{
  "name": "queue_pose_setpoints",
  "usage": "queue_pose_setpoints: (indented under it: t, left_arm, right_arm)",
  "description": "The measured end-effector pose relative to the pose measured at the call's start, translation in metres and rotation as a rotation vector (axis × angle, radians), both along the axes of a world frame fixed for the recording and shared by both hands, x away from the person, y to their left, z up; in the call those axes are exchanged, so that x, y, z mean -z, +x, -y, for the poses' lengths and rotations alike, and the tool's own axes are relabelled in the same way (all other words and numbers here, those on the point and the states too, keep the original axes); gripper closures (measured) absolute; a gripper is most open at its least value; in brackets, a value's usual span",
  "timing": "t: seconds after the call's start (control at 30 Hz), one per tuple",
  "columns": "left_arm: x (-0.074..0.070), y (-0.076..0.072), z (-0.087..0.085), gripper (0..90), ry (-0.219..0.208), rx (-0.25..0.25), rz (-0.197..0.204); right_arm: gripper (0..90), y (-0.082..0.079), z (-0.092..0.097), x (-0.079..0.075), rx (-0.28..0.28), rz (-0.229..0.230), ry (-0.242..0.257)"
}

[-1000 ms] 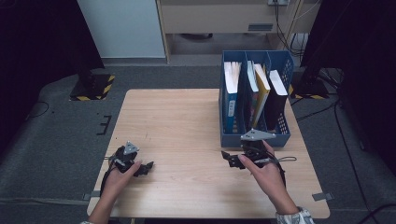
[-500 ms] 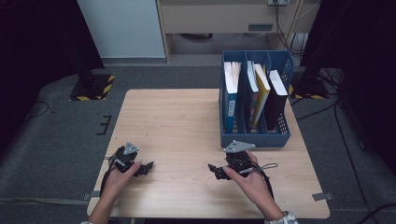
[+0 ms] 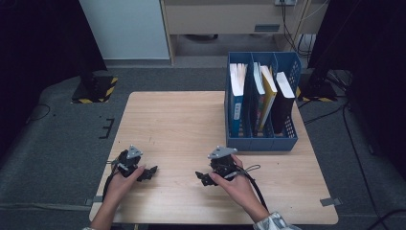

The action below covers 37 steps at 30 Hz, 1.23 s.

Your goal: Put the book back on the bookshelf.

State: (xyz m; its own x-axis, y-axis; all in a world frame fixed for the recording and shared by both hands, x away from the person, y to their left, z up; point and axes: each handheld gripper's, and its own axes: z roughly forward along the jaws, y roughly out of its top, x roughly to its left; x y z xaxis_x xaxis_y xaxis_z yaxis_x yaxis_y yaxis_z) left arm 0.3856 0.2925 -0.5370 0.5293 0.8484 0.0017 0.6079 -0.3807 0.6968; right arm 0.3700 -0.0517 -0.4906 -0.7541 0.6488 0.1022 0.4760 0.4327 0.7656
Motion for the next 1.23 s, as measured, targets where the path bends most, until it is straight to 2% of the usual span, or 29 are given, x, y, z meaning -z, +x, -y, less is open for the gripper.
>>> queue_pose_setpoints:
  t: [0.13, 0.2, 0.27, 0.37, 0.5, 0.67, 0.77, 0.83, 0.9, 0.97, 1.23]
  left_arm:
    - [0.0, 0.0, 0.0, 0.0, 0.0, 0.0, 0.0]
    - [0.0, 0.0, 0.0, 0.0, 0.0, 0.0, 0.0]
    - [0.0, 0.0, 0.0, 0.0, 0.0, 0.001, 0.0]
    - [0.0, 0.0, 0.0, 0.0, 0.0, 0.001, 0.0]
    - [0.0, 0.0, 0.0, 0.0, 0.0, 0.002, 0.0]
    - [0.0, 0.0, 0.0, 0.0, 0.0, 0.002, 0.0]
    - [0.0, 0.0, 0.0, 0.0, 0.0, 0.003, 0.0]
    - [0.0, 0.0, 0.0, 0.0, 0.0, 0.003, 0.0]
    - [0.0, 0.0, 0.0, 0.0, 0.0, 0.003, 0.0]
    - [0.0, 0.0, 0.0, 0.0, 0.0, 0.003, 0.0]
    - [0.0, 0.0, 0.0, 0.0, 0.0, 0.003, 0.0]
  right_arm:
    - [9.9, 0.014, -0.016, 0.006, 0.012, 0.005, -0.005]
    - [10.0, 0.019, -0.023, 0.013, 0.01, 0.005, -0.039]
    - [10.4, 0.023, -0.026, 0.019, 0.014, -0.014, -0.043]
    - [10.7, 0.029, -0.029, 0.027, 0.033, -0.005, -0.064]
    - [10.8, 0.034, -0.03, 0.031, 0.052, -0.011, -0.061]
    - [10.6, 0.037, -0.032, 0.034, 0.073, -0.012, -0.061]
    - [10.2, 0.038, -0.032, 0.037, 0.083, -0.01, -0.08]
    - [9.5, 0.039, -0.033, 0.041, 0.085, -0.024, -0.092]
    - [9.0, 0.039, -0.034, 0.045, 0.094, -0.02, -0.108]
    - [8.4, 0.038, -0.035, 0.048, 0.091, 0.015, -0.12]
    - [6.2, 0.038, -0.036, 0.049, 0.114, 0.013, -0.121]
